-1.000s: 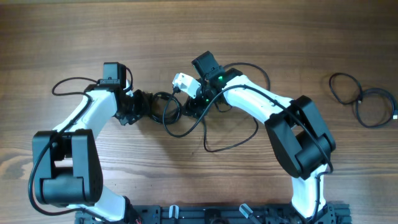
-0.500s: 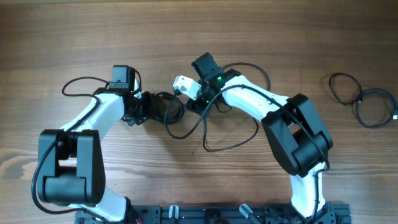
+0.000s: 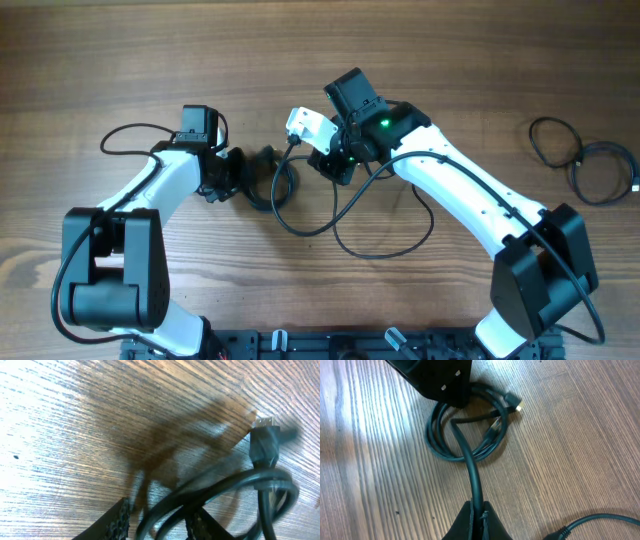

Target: Untangle cables

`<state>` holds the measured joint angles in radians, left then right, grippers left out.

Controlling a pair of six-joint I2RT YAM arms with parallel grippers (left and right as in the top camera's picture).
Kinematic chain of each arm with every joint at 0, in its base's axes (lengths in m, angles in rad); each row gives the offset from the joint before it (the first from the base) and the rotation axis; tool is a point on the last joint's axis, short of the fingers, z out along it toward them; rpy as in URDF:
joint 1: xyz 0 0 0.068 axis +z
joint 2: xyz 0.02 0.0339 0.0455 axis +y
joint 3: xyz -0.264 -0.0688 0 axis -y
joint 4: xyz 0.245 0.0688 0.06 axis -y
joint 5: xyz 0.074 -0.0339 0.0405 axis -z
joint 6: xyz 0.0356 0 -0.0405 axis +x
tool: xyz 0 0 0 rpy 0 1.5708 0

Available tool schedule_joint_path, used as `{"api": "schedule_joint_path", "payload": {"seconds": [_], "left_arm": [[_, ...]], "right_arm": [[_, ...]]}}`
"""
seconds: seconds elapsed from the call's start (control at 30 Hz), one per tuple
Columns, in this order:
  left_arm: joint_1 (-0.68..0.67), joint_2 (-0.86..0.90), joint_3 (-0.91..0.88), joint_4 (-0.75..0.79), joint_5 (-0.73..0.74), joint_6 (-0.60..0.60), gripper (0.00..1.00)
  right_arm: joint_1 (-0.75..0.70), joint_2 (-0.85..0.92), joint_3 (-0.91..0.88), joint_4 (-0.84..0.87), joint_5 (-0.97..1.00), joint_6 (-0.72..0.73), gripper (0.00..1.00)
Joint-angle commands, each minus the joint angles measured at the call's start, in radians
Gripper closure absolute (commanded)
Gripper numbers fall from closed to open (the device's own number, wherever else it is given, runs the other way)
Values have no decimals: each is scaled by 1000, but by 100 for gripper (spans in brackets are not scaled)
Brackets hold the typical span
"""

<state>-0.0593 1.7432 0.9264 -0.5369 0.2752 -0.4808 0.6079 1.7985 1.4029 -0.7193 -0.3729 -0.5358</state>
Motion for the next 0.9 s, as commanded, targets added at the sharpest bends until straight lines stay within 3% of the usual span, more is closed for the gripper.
{"api": "schedule_joint_path", "payload": {"seconds": [0.0,0.07,0.3,0.5,0.73,0.87], "left_arm": [[0,7,-10,0,-14,1,57],[0,7,-10,7,-14,1,57],[0,7,-10,7,-23,1,59],[0,8,-10,7,-23,1,58],[0,7,-10,11,-23,1,59],[0,7,-10,22,-22,1,59]], "right_arm": [[0,-29,11,-18,-159,42,96],[0,-29,11,-29,-280,45,96],[-119,-31,18,-26,-264,297,96],[-316,-29,15,-27,-40,553,96],[-310,-14,-5,26,422,980,96],[-294,17,-5,29,437,1047,95]]}}
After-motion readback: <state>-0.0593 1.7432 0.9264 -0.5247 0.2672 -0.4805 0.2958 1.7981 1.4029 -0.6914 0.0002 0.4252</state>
